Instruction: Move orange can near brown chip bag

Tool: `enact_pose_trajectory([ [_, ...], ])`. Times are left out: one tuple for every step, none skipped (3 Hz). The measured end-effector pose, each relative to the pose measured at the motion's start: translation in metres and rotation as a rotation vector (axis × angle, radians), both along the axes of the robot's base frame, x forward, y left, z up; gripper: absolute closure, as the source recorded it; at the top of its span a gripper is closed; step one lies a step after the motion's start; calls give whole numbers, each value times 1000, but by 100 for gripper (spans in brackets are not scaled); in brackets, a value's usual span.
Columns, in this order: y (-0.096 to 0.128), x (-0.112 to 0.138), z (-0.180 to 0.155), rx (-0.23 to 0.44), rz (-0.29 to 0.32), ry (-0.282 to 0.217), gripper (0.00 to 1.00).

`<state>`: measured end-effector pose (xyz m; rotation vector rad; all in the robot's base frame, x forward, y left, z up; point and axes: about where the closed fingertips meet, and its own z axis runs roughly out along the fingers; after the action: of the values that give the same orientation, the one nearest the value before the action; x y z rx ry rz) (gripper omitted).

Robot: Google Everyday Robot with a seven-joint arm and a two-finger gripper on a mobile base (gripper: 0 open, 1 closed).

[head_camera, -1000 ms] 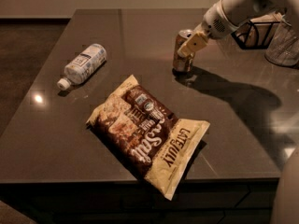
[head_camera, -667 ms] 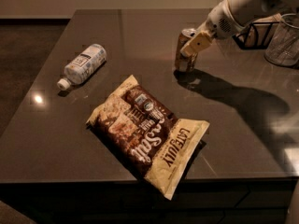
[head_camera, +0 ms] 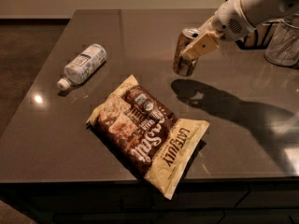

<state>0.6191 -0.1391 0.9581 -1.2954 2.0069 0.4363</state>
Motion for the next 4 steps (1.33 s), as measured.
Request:
enact_pose_trajectory([
  [13,-20,7,27,42,-11,100],
  [27,-35,4,34,81,-2,100],
  [37,-43,-9,19,107,22,100],
  [49,-51,-26,-15,132,47,98],
])
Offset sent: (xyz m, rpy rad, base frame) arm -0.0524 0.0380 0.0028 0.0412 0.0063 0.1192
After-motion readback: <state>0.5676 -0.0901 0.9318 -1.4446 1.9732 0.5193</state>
